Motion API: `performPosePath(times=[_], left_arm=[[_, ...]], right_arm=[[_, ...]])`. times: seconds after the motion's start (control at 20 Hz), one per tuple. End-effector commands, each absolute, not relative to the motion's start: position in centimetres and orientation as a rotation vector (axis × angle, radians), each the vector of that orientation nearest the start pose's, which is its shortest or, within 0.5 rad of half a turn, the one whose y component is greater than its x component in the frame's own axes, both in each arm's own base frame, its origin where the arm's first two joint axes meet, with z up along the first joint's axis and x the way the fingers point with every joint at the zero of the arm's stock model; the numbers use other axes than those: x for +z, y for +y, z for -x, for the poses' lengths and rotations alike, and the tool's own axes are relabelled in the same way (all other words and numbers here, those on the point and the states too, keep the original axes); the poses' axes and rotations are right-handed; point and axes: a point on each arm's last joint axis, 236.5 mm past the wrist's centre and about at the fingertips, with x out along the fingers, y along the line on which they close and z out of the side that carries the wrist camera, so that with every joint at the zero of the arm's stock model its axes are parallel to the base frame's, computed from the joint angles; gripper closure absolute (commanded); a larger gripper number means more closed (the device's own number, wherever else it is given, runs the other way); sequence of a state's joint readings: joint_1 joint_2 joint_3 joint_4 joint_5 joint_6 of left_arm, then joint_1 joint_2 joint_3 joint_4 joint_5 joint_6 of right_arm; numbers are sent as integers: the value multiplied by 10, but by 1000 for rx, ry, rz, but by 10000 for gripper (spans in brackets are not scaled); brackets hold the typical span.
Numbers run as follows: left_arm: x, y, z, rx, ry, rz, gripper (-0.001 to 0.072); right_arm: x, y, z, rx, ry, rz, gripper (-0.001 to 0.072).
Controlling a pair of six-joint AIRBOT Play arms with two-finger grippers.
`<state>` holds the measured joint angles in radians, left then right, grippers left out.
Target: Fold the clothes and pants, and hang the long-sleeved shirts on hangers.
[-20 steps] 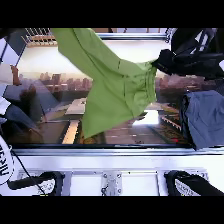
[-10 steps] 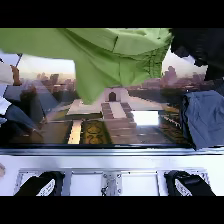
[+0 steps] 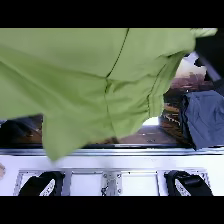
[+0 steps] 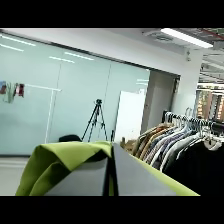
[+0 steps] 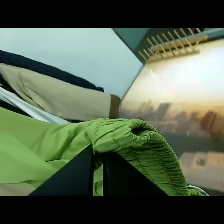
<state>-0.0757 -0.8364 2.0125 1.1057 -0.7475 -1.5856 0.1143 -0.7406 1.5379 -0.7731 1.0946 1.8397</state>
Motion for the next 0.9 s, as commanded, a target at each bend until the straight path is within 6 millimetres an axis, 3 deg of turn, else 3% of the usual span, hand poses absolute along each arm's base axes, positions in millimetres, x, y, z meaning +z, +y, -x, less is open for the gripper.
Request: performPosePath(times=[0.0,0.15,0.25,0.3,0.4,0.5,0.65,0.75,0.85], left_arm=[[584,-98,-294,-446,-240,306,703],[497,-110,-414,-420,9,336,703],[427,-116,-488,-393,156,361,703],[392,-119,-516,-386,224,380,702],[334,-129,-554,-390,335,427,703],[284,-132,-581,-376,421,445,703],[248,-137,-595,-383,492,491,703],[239,-136,-591,-385,536,482,703],[233,-130,-577,-390,603,468,703]], right_arm=[[346,175,-268,555,744,-740,684],[267,165,-308,417,944,-704,683],[220,163,-339,371,1029,-678,683],[197,163,-356,345,1069,-671,683],[159,164,-393,306,1105,-690,683],[130,162,-429,270,1085,-709,683],[109,157,-464,249,1020,-699,684],[105,149,-470,232,999,-652,683],[104,142,-463,222,1010,-585,683]])
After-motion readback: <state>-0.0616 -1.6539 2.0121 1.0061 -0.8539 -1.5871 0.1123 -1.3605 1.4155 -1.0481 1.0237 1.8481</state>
